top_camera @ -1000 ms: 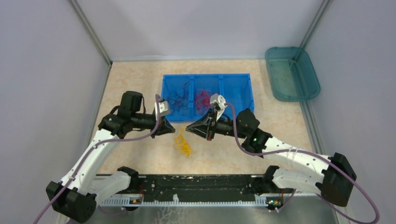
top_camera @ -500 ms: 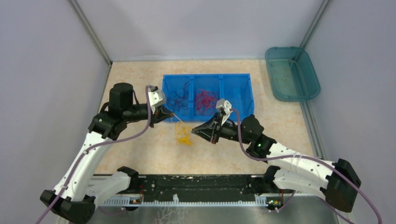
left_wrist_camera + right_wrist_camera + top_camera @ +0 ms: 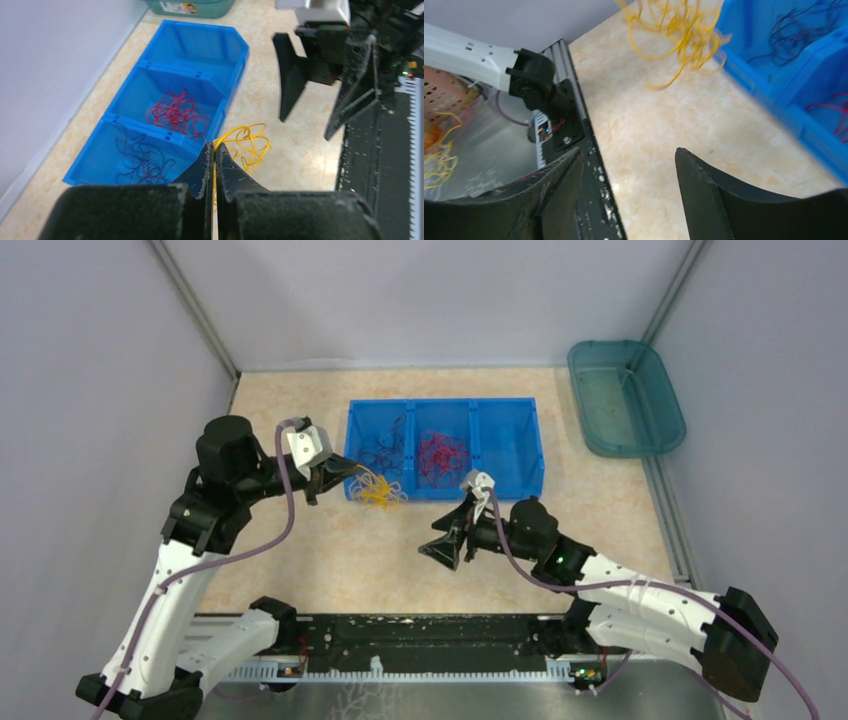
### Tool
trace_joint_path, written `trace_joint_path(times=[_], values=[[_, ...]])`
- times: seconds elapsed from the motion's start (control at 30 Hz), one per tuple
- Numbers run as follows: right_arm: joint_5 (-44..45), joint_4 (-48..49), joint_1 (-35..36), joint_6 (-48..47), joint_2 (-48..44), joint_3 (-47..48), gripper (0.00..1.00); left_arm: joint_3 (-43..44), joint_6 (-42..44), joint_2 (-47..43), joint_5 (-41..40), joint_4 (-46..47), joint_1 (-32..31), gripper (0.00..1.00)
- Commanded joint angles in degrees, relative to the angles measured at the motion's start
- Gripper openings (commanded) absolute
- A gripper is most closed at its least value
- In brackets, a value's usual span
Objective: Untangle the cables
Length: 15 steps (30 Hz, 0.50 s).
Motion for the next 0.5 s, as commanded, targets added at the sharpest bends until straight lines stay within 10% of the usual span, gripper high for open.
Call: trace_joint_path(times=[0.0, 0.47], values=[[7.25, 2.31, -0.15, -2.16, -3.29, 7.63, 0.73, 0.48, 0.15, -0.83, 8.16, -3.66, 0.06, 0.01], [-0.63, 10.49, -0.15, -2.77, 13.25, 22.28, 0.72, 0.81, 2.52, -3.14, 16.14, -6.18, 0.00, 0.00]])
